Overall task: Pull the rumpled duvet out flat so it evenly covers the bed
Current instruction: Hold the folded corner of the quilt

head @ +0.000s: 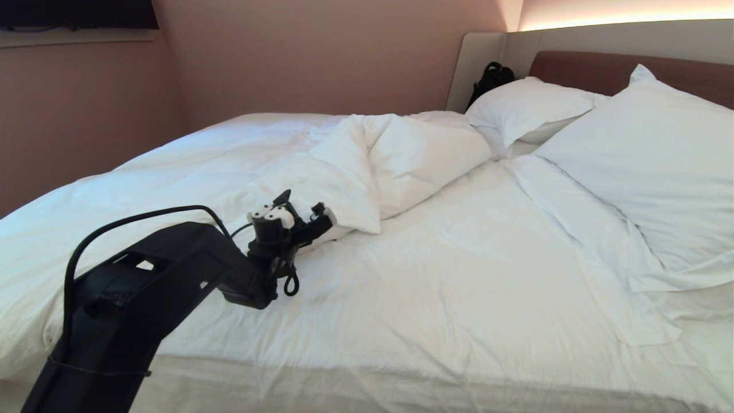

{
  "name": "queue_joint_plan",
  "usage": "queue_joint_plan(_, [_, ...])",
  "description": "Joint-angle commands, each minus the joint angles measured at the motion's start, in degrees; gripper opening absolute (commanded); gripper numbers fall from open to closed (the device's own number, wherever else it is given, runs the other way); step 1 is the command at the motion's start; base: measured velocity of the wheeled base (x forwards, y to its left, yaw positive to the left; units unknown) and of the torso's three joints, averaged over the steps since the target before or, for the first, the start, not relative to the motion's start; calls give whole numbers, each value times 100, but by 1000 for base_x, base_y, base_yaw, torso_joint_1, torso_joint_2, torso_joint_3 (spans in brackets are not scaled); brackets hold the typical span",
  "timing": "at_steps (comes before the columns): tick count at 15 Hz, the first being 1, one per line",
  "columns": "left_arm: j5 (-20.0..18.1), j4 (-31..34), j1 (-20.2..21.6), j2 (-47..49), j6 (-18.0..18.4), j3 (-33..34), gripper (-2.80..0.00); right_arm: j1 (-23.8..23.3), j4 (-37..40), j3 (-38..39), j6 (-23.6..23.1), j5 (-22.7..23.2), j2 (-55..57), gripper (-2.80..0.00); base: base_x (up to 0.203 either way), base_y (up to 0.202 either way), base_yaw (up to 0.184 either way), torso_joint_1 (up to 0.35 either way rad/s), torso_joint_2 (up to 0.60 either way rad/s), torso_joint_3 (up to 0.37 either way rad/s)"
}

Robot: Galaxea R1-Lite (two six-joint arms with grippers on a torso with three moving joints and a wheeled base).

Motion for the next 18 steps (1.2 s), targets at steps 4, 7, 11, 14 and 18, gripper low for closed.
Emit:
queue_joint_plan(4, [-7, 94, 204, 379, 234, -550, 0, -4, -5, -1, -2, 2, -2, -280, 0, 0, 0, 0, 0, 0])
queue_joint_plan(7, [-16, 112, 195, 423, 226, -568, 0, -4, 4, -1, -2, 2, -2, -280, 0, 0, 0, 0, 0, 0])
queue_joint_plan(11, [-25, 24, 81, 466, 120, -471, 0, -4, 4, -1, -2, 2, -2, -280, 0, 0, 0, 0, 0, 0])
queue_joint_plan(14, [-25, -79, -22, 343, 85, -252, 0, -4, 4, -1, -2, 2, 0, -280, 0, 0, 0, 0, 0, 0])
queue_joint_plan(18, [-22, -108, -95, 185, 35, -59, 0, -4, 4, -1, -2, 2, -2, -280, 0, 0, 0, 0, 0, 0])
